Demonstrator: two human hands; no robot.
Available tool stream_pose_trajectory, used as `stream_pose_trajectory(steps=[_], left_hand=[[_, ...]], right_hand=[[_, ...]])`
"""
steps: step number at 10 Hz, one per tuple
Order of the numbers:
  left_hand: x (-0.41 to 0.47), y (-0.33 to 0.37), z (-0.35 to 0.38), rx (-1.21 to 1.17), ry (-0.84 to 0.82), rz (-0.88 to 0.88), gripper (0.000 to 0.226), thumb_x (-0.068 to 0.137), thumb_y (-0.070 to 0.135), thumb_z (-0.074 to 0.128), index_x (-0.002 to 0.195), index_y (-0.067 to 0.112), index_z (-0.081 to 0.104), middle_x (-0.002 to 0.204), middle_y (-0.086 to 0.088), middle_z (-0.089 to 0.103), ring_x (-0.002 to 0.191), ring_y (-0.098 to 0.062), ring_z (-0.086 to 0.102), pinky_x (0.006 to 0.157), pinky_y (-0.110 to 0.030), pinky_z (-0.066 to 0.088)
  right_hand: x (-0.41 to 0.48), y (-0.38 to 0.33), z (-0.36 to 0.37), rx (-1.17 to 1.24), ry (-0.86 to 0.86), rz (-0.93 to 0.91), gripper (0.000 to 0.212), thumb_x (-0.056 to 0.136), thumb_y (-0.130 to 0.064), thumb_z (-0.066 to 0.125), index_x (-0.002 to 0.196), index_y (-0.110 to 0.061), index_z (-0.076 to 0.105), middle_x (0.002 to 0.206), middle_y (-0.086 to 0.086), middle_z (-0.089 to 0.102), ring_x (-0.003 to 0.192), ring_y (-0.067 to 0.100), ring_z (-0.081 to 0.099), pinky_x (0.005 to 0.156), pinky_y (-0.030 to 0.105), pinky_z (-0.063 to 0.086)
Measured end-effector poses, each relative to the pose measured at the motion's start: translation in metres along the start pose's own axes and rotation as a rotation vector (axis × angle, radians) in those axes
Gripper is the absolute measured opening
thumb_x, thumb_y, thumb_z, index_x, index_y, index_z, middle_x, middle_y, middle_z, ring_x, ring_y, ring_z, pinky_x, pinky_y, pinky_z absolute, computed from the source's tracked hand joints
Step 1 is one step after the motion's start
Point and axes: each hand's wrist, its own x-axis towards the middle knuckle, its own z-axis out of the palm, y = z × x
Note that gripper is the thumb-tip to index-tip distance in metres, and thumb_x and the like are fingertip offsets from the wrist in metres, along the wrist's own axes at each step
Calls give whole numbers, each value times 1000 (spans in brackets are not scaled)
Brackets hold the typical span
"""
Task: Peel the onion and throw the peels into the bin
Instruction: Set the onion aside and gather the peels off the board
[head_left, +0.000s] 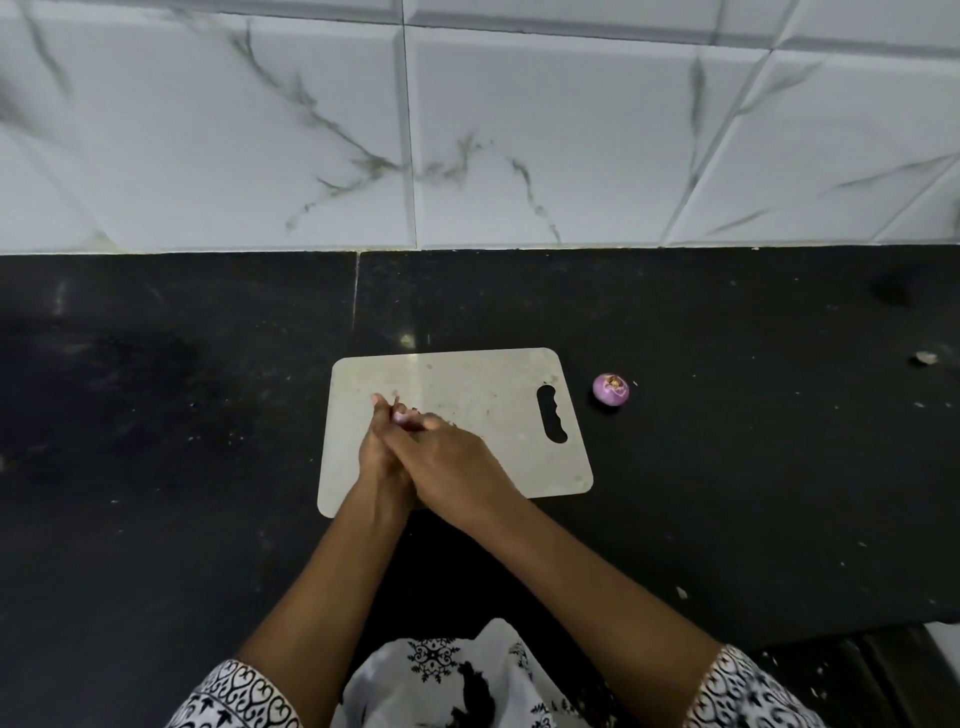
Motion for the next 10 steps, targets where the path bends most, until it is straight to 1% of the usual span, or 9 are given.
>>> stream_pose_trajectory(steps=[1, 2, 3, 4, 5, 6, 7, 9, 10], left_hand=[[19, 24, -14, -107, -4, 190, 39, 95, 43, 46, 68, 15, 48, 42, 5, 49, 36, -6, 45, 43, -16, 42], [15, 33, -13, -123, -19, 236, 45, 97, 41, 42, 60, 16, 40, 34, 9, 41, 26, -4, 31, 31, -13, 25], [14, 43, -22, -120, -21, 262, 47, 98, 42, 40, 57, 17, 39, 34, 9, 40, 27, -3, 30, 31, -15, 24], [17, 42, -29, -119, -66, 248, 47, 98, 42, 39, 58, 17, 39, 36, 9, 39, 28, -4, 31, 31, -15, 25], [20, 39, -30, -84, -101, 224, 48, 99, 42, 37, 58, 17, 36, 36, 9, 38, 29, -4, 29, 31, -15, 24], [19, 41, -30, -72, -95, 239, 48, 98, 41, 38, 57, 17, 38, 37, 9, 38, 30, -4, 29, 33, -15, 24], [17, 41, -30, -78, -86, 240, 48, 98, 41, 39, 57, 17, 40, 37, 9, 38, 31, -4, 30, 33, -15, 25], [27, 48, -35, -171, -185, 188, 60, 99, 39, 37, 44, 15, 44, 37, 8, 38, 29, -5, 30, 31, -16, 26], [32, 55, -41, -216, -228, 144, 64, 98, 39, 37, 40, 14, 46, 38, 8, 40, 30, -5, 32, 31, -16, 28]], right_hand=[[-14, 25, -16, 225, 203, 13, 32, 93, -14, 44, 122, -21, 56, 115, 6, 67, 91, 16, 65, 86, 31, 51], [-1, 84, -15, 84, 239, 230, 36, 94, -10, 43, 129, -15, 49, 130, 7, 58, 106, 12, 59, 100, 30, 40], [9, 105, -4, -177, 3, 254, 45, 98, -19, 32, 142, -9, 30, 151, 8, 31, 141, 19, 24, 117, 43, 9], [-3, 89, 13, -209, -50, 36, 46, 97, -20, 32, 141, -6, 31, 151, 11, 31, 141, 21, 24, 117, 42, 4], [-15, 72, 26, -202, -134, -176, 44, 96, -17, 36, 139, -8, 36, 149, 9, 34, 139, 20, 29, 117, 45, 7], [-3, 67, 15, 47, 61, 30, 35, 93, -9, 45, 127, -10, 53, 134, 8, 55, 122, 21, 52, 115, 42, 24], [9, 66, 4, 58, 51, 22, 35, 93, -8, 44, 126, -11, 55, 130, 9, 58, 120, 23, 52, 106, 34, 37], [14, 63, 26, -242, -159, -254, 35, 93, -16, 40, 123, -9, 56, 132, 15, 53, 121, 32, 44, 83, 44, 51], [14, 69, 15, -339, -170, -468, 38, 84, -10, 38, 111, -9, 65, 114, 8, 67, 103, 27, 61, 66, 30, 55]])
